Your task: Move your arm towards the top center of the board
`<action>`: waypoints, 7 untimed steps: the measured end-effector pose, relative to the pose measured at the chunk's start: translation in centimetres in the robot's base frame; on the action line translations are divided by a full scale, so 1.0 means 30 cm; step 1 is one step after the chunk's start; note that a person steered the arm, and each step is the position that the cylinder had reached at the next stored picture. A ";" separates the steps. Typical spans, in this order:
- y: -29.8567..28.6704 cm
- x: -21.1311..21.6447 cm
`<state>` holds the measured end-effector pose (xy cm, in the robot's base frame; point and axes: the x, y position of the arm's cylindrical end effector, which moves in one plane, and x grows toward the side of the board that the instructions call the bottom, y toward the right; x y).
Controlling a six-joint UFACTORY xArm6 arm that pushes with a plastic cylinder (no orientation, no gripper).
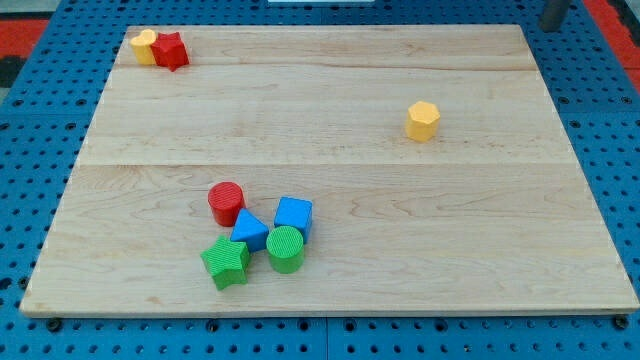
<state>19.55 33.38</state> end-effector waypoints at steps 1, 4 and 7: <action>-0.014 0.000; -0.301 0.088; -0.653 0.082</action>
<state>22.02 13.78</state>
